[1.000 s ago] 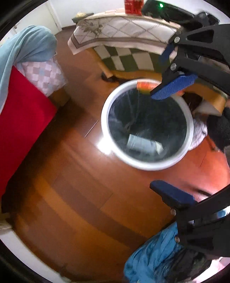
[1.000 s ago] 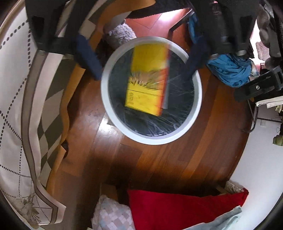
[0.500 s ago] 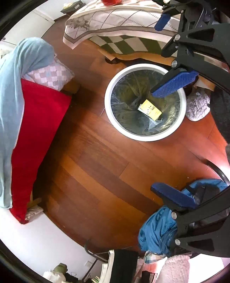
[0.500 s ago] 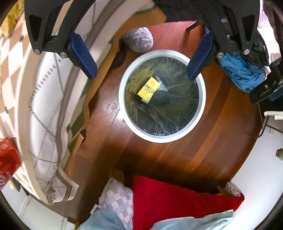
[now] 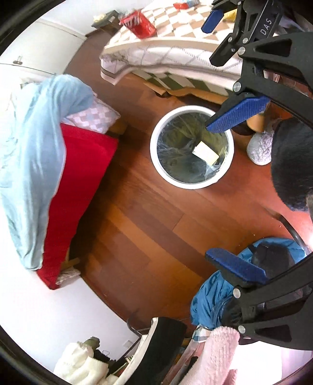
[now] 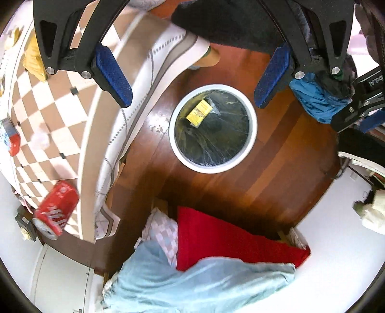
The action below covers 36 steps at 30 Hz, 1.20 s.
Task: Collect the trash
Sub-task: 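Move both tools back toward the table, then grasp the yellow snack bag with the left tool while the right tool grasps the orange peel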
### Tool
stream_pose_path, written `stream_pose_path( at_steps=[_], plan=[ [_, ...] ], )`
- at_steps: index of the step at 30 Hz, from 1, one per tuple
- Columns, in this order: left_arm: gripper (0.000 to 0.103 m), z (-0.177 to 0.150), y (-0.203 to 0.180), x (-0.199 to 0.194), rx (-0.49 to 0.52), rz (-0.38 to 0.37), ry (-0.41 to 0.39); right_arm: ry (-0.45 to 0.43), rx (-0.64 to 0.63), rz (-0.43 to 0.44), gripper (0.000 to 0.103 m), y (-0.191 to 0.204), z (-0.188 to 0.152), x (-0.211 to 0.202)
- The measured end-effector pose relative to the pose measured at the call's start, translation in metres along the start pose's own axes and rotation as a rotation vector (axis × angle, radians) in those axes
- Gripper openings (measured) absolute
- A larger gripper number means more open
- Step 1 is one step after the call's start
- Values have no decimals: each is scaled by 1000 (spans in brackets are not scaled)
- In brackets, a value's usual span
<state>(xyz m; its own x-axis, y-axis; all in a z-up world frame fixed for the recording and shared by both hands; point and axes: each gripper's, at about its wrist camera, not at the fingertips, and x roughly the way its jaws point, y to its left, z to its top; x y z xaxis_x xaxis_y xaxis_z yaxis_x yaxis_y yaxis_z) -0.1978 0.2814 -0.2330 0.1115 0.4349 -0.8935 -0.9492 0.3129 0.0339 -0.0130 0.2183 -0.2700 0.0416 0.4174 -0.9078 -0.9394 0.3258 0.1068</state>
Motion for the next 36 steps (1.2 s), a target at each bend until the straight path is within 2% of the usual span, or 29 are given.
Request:
stream_pose_path(
  at_steps=[10, 14, 17, 22, 27, 28, 32, 36],
  plan=[
    [98, -16, -19, -90, 5, -18, -136, -134, 81, 101, 102, -33, -20, -100],
    [98, -21, -51, -111, 32, -48, -173, -153, 159, 121, 102, -67, -33, -131],
    [98, -25, -92, -111, 80, -99, -168, -149, 245, 88, 102, -114, -54, -146],
    [98, -44, -190, -78, 182, -231, -47, -102, 446, -51, 102, -216, -107, -151],
    [98, -70, -301, -33, 307, -323, 131, -53, 690, -183, 102, -328, -167, -144],
    [98, -73, -314, -26, 319, -337, 157, -48, 724, -195, 102, -343, -175, -141],
    [97, -90, -369, 7, 384, -324, 247, -25, 878, -219, 98, -407, -210, -123],
    [97, -102, -398, 40, 407, -321, 338, -6, 952, -217, 89, -439, -228, -102]
  ],
)
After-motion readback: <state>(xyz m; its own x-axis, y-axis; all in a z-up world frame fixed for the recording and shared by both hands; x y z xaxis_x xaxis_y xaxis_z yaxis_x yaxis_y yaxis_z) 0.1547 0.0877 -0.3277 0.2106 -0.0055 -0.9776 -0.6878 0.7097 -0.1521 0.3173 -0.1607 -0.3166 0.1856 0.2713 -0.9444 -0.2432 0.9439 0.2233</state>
